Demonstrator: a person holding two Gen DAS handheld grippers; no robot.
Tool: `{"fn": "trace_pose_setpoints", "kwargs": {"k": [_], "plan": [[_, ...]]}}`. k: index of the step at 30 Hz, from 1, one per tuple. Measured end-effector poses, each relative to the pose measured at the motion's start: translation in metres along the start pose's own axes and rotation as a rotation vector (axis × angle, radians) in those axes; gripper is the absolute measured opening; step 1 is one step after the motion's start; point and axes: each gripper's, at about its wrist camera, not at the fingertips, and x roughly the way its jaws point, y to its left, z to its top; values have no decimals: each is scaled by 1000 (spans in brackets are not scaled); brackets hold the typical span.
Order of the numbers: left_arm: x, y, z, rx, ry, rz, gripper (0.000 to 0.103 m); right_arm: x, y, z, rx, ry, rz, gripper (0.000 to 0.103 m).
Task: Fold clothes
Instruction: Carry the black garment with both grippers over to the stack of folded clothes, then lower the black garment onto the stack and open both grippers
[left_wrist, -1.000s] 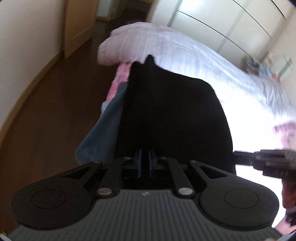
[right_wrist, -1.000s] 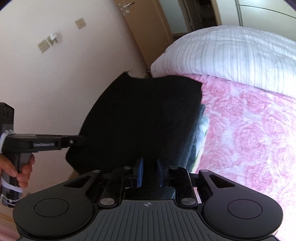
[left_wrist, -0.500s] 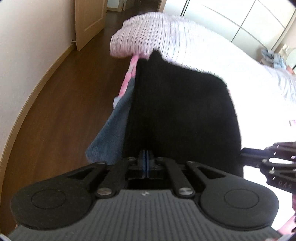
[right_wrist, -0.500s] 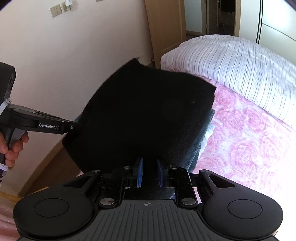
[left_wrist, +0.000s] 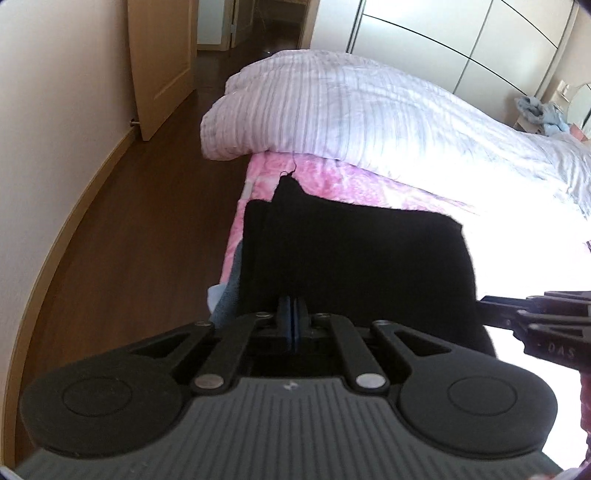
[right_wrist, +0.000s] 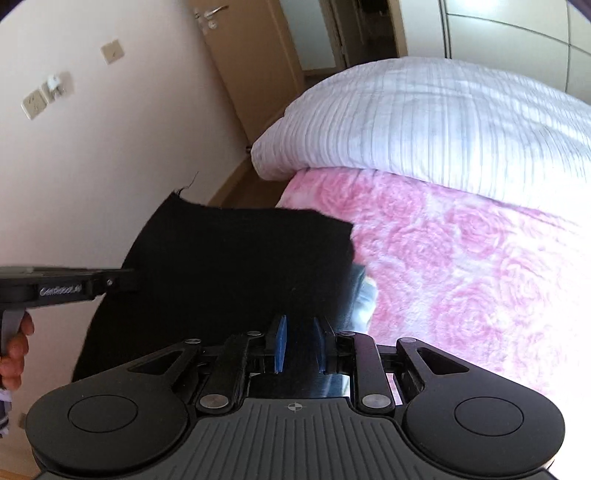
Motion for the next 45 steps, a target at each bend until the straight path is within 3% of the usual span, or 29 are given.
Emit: {"fn": "trace_pose_setpoints", "kwargs": {"k": [2, 8, 17, 24, 27, 30, 36, 37, 39, 40, 42, 45], "plan": [[5, 9, -5, -20, -9, -1, 3, 5, 14, 3, -57, -3, -9, 11], [8, 25, -16, -65, -51, -25, 3, 28, 49, -9, -285, -13, -79, 10], [-37, 8, -18, -89, -55, 4, 3, -8, 14, -3, -79, -3, 48, 11], [-72, -8, -53, -92, 21, 9, 3, -50, 28, -28, -161, 58, 143, 11], [-60, -7, -71, -121, 86, 46, 3, -40, 40, -40, -170, 114, 135, 11], [-59, -12, -75, -125, 78, 83, 3, -26, 54, -44, -235, 151, 112, 11], [-69, -24, -79, -144, 65, 144, 3, -41, 71, -41, -292, 138, 34, 11], [-77, -28, -80, -153, 68, 154, 9, -50, 71, -44, -285, 128, 25, 11], [-93, -34, -81, -170, 74, 173, 23, -64, 68, -53, -253, 134, 21, 18], [-102, -40, -85, -164, 79, 179, 24, -69, 66, -57, -236, 143, 19, 24], [-120, -52, -93, -148, 87, 190, 24, -80, 63, -65, -202, 157, 13, 48], [-143, -70, -98, -125, 97, 202, 27, -97, 59, -71, -148, 163, -1, 56]]}}
